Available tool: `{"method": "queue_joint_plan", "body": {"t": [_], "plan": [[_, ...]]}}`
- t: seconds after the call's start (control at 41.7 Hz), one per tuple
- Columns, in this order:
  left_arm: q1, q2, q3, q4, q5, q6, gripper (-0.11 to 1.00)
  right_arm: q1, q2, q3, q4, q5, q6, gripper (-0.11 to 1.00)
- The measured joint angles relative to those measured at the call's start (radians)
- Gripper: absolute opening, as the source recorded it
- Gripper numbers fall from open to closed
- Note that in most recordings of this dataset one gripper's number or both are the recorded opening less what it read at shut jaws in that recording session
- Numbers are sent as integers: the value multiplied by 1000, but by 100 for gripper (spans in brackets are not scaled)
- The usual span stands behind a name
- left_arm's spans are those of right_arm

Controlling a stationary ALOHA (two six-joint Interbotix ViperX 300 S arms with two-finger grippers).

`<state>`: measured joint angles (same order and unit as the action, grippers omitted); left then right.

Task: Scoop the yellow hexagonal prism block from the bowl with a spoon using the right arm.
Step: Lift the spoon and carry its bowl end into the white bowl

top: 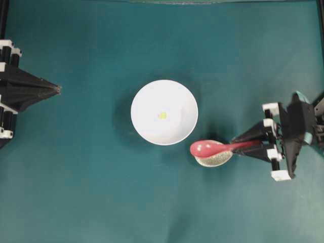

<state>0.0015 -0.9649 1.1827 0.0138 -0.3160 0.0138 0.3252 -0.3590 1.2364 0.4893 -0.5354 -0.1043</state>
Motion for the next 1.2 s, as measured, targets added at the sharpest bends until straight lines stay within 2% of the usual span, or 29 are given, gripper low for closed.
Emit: {"method": "queue_joint_plan", "body": {"t": [0.24, 0.504, 0.839, 1.199], "plan": [[0, 0, 0, 0, 0, 0, 0, -152, -28, -144, -3, 336, -54, 24], [0, 0, 0, 2, 0, 0, 0, -272, -28, -302, -20, 644, -60, 24], [0, 5, 0, 2, -2, 0, 0, -408, -2, -437, -40, 876, -60, 24], [0, 5, 0, 2, 0, -2, 0, -449, 153, -583, -109, 1048, -57, 24]]}}
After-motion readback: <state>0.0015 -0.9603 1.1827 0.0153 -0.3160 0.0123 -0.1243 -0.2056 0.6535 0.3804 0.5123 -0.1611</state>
